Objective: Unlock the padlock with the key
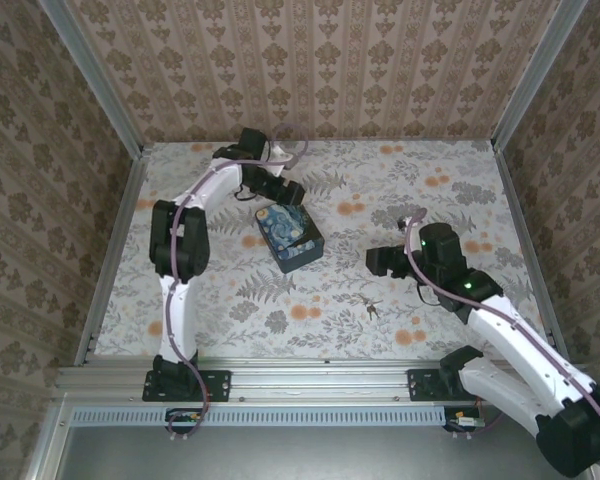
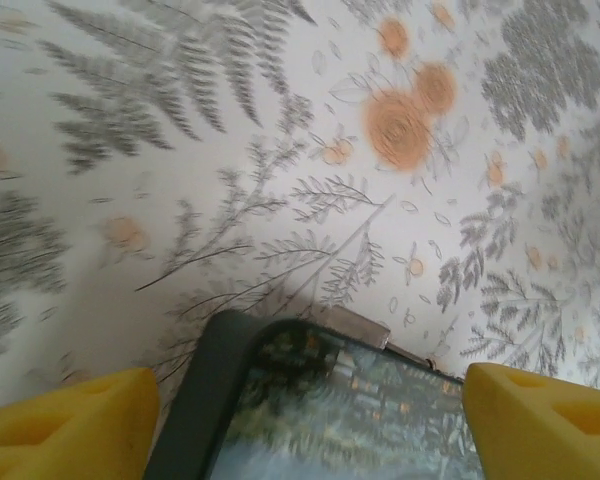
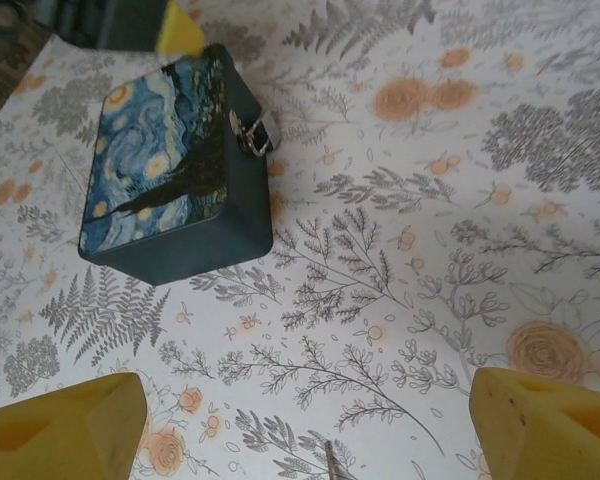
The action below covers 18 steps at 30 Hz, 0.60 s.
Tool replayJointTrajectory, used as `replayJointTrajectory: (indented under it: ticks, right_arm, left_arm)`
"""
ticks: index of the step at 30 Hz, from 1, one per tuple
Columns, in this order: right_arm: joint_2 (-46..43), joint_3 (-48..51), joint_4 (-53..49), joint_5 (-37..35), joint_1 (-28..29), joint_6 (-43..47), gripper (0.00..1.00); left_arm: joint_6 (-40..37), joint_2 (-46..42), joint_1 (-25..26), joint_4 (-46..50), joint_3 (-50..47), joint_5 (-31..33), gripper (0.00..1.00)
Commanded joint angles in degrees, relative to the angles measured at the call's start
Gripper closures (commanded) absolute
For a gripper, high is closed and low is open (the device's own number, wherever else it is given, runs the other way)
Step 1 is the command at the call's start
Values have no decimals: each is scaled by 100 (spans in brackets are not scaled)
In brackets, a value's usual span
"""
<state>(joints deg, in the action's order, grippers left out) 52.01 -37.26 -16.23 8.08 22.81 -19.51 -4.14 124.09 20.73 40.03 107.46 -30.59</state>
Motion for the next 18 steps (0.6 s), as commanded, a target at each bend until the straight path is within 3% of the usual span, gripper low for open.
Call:
replayJointTrajectory:
  ticks: [1,6,11,18]
  right_arm:
    - [519,-87,552,89,174,-319,16]
    - [1743,-720,1059,-5,492,-481,19]
    - [3102,-1563,1585,134,654,-621,23]
    - [4511,-2626,1701,517,664,-568,26]
  left_arm:
    - [1159,-1216,-300,-583,-383,1172,17]
    - [2751,-2567,-342,-913,-2282,2286,16]
    - [3901,-3218,-236,-2171,-4219,1616,17]
    - [4303,-2892,93,-3256,-4629,1009,18]
